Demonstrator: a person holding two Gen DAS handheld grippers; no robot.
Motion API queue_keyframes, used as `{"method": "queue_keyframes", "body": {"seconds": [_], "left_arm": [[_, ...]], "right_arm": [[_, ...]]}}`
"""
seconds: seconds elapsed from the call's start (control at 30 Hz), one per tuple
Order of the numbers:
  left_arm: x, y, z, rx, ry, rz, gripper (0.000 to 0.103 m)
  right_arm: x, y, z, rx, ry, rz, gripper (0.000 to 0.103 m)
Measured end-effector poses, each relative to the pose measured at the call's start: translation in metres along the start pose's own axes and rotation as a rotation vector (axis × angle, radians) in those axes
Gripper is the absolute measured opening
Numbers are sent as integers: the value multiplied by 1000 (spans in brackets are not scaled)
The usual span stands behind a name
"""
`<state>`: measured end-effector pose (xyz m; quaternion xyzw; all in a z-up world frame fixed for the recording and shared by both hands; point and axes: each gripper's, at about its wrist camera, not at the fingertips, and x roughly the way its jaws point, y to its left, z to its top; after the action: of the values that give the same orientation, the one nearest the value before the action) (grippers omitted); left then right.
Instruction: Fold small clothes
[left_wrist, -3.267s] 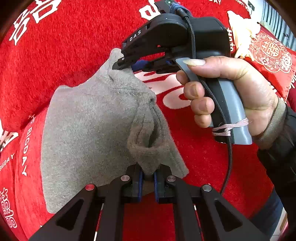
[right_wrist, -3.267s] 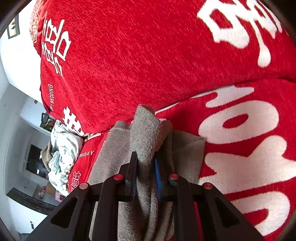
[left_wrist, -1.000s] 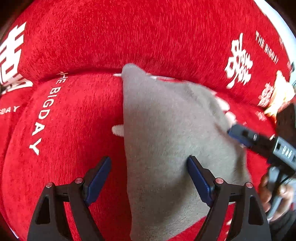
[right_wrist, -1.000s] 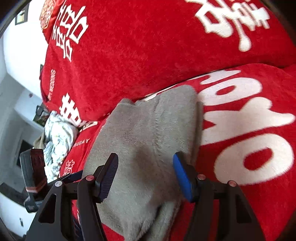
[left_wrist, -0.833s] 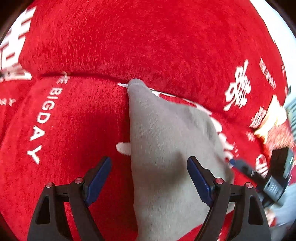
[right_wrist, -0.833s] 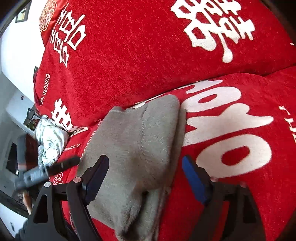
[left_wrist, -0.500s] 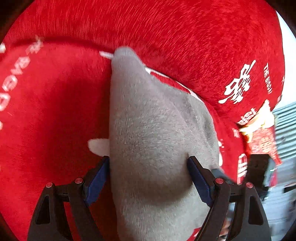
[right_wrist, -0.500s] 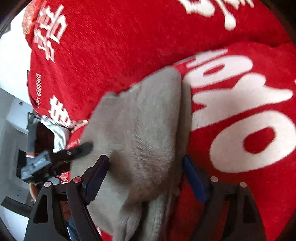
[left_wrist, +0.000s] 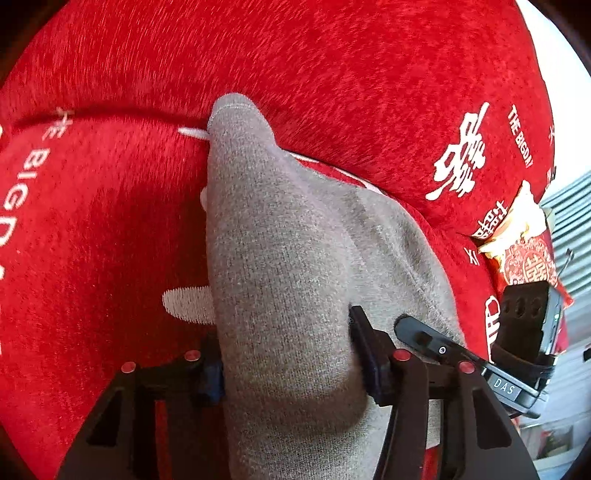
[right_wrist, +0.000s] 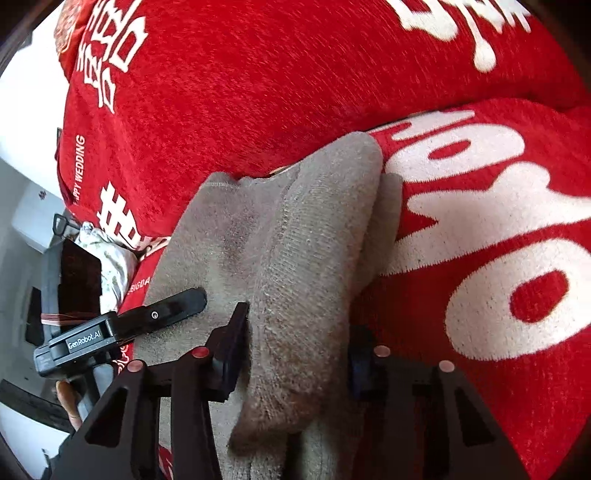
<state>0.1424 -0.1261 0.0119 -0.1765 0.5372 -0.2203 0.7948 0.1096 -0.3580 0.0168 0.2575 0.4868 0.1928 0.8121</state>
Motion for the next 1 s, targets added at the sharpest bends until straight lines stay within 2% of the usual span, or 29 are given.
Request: {"method": "queue_keyframes", "body": {"seconds": [0.5,1.0], "left_arm": [[-25,-3,-22,54,-27,53,56],[-51,10,-58,46,-45,53,56]], "right_arm": [[-9,24,-12,-62,7,-61,45],[-15,52,-41,-108,10,-81,45]]}}
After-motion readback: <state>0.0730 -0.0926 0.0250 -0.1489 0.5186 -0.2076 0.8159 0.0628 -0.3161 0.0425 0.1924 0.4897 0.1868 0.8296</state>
